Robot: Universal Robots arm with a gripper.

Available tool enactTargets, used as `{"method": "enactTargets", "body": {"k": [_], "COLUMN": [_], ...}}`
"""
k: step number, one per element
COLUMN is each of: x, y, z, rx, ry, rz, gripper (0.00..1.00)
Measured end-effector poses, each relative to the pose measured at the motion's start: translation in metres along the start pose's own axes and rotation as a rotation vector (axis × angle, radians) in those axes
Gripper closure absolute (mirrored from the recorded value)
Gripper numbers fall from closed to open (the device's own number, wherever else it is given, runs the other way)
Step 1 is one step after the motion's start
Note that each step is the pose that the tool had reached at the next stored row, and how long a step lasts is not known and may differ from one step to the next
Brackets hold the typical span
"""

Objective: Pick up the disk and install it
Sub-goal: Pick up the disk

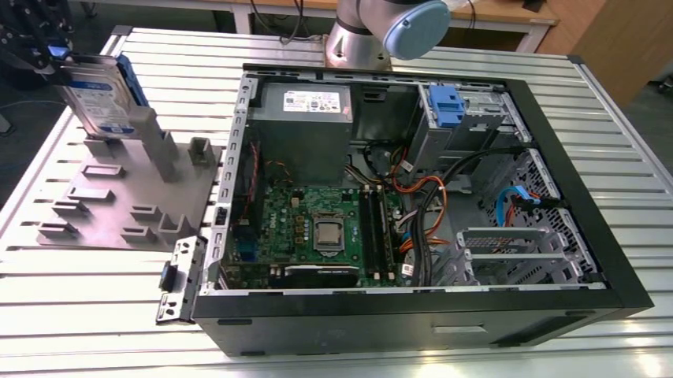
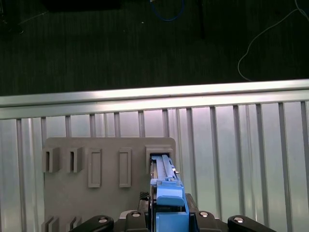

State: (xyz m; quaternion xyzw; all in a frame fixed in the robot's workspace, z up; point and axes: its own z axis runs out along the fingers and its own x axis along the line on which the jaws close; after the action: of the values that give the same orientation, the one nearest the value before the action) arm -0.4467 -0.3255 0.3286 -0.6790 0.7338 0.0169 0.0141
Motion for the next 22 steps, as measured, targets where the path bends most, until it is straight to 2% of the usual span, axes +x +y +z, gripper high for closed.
{"method": "enactTargets", "body": {"k": [13,22], "x": [-0.0001,-0.0004], "y": [0.0000,0.0000], "z": [-0.0021,-0.0084], "rx": [-0.0001,0.0001], "ry": [0.0001,-0.0001], "rz": [0.000,0.000], "gripper": [0.64,0.64]}}
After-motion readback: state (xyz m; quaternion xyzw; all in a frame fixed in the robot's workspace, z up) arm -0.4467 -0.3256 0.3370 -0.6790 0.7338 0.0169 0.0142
